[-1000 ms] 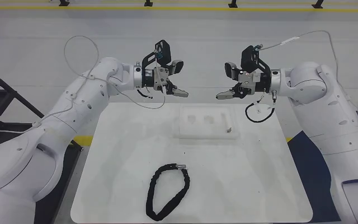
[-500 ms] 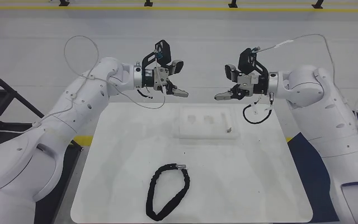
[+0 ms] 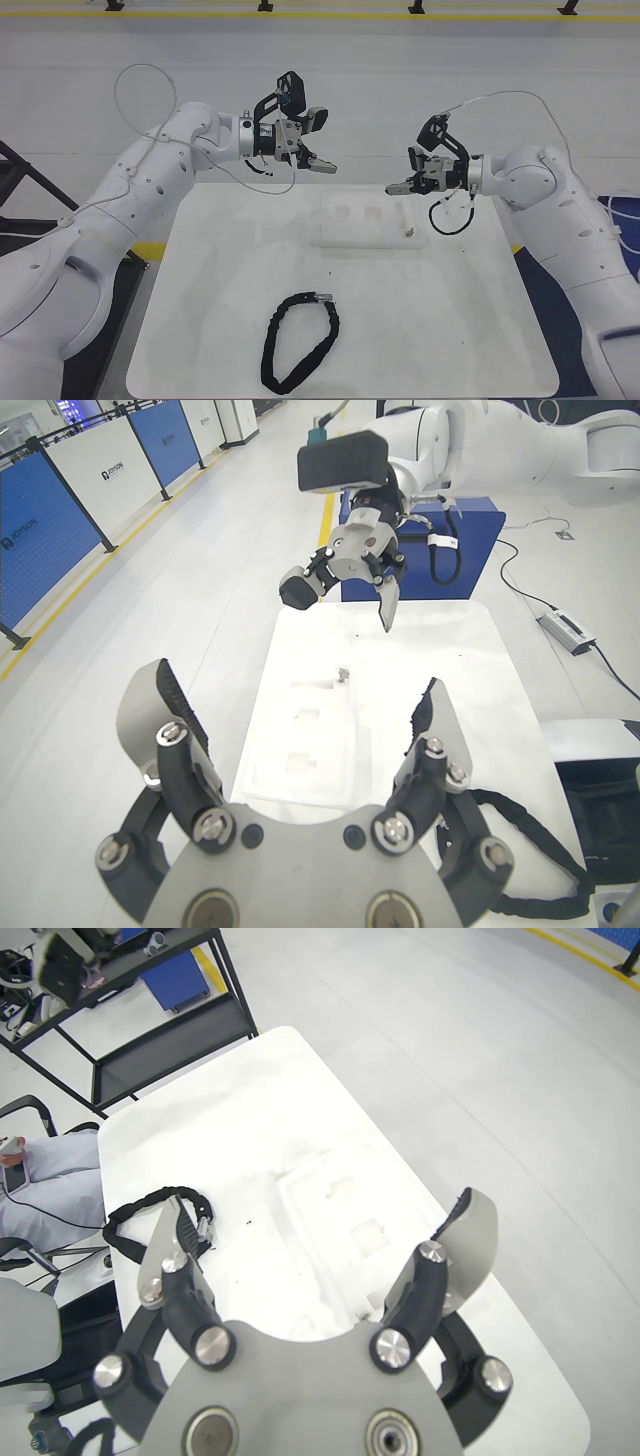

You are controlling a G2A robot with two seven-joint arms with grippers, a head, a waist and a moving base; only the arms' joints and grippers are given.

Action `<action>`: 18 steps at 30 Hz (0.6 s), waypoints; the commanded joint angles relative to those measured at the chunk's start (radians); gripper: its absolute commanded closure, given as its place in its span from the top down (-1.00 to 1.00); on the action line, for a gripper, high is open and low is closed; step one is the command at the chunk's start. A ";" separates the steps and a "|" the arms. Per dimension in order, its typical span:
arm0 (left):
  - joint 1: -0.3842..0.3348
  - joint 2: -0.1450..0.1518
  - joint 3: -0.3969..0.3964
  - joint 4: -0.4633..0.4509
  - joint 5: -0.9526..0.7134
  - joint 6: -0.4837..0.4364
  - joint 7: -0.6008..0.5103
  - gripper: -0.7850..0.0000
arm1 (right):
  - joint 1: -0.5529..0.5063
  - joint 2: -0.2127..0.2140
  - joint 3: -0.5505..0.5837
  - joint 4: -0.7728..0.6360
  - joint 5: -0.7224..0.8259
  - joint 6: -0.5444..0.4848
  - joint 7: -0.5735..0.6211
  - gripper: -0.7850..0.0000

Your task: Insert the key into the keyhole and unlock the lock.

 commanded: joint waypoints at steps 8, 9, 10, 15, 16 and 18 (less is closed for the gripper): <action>0.000 0.000 0.000 0.000 0.000 0.000 0.000 1.00 | -0.002 -0.016 -0.044 0.079 0.038 0.080 0.063 1.00; 0.000 0.000 0.000 0.000 0.000 0.000 0.000 1.00 | -0.001 -0.018 -0.048 0.086 0.037 0.090 0.071 1.00; 0.000 0.000 0.000 0.000 0.000 0.000 0.000 1.00 | 0.000 -0.020 -0.052 0.092 0.042 0.101 0.078 1.00; 0.000 0.000 0.000 0.000 0.000 0.000 0.000 1.00 | 0.011 -0.036 -0.081 0.137 0.050 0.198 0.118 1.00; 0.000 0.000 0.000 0.000 0.000 0.000 0.000 1.00 | 0.014 -0.040 -0.088 0.149 0.049 0.226 0.125 1.00; 0.000 0.000 0.000 0.000 0.000 0.000 0.000 1.00 | 0.020 -0.049 -0.100 0.166 0.058 0.265 0.135 1.00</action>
